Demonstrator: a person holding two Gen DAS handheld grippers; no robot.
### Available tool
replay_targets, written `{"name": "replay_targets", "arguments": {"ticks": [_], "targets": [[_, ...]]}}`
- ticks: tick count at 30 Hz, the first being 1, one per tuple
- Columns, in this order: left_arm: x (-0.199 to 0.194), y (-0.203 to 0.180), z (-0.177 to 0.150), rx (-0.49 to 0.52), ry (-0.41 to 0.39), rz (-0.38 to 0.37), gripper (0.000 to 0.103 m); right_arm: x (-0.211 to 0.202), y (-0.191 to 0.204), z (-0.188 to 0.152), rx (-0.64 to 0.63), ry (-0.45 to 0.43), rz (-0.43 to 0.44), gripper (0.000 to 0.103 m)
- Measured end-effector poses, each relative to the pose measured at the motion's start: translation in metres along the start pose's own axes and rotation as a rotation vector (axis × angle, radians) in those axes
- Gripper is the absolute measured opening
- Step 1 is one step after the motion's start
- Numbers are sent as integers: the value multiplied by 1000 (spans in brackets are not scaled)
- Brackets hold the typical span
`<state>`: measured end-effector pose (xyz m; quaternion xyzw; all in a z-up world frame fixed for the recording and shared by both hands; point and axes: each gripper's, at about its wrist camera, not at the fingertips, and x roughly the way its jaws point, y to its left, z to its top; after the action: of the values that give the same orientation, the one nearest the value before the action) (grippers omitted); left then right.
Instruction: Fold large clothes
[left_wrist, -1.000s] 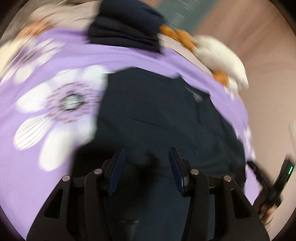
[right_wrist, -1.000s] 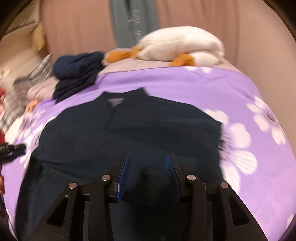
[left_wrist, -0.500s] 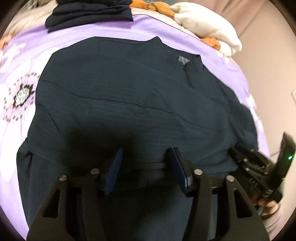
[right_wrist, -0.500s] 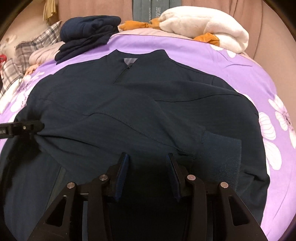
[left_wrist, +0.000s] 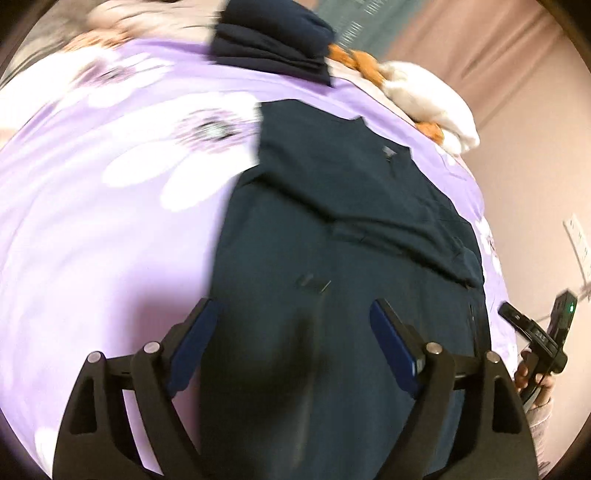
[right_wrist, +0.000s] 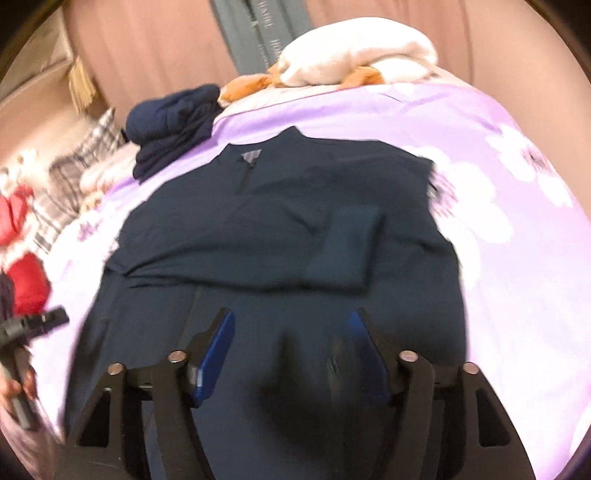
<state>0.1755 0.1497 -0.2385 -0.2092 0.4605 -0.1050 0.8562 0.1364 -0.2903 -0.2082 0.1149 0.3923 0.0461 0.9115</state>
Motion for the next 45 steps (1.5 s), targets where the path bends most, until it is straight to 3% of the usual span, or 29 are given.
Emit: {"name": "replay_targets", "arguments": {"ticks": [4, 8, 14, 18, 30, 33, 45], "targets": [[-28, 36, -41, -87, 13, -19, 85, -35, -33, -35, 118, -3, 37, 72], [-40, 59, -76, -184, 41, -120, 85, -50, -67, -64, 221, 23, 29, 73], [-41, 58, -107, -243, 88, -252, 85, -56, -92, -102, 320, 73, 50, 73], [-41, 57, -121, -255, 109, -299, 85, -56, -99, -121, 389, 99, 136, 73], [-44, 41, -142, -199, 154, -355, 89, -49, -71, -138, 326, 166, 238, 74], [-40, 41, -139, -207, 154, -373, 91, -45, -62, -136, 290, 164, 219, 78], [-12, 20, -114, -167, 188, -408, 91, -17, -65, -119, 371, 129, 352, 78]]}}
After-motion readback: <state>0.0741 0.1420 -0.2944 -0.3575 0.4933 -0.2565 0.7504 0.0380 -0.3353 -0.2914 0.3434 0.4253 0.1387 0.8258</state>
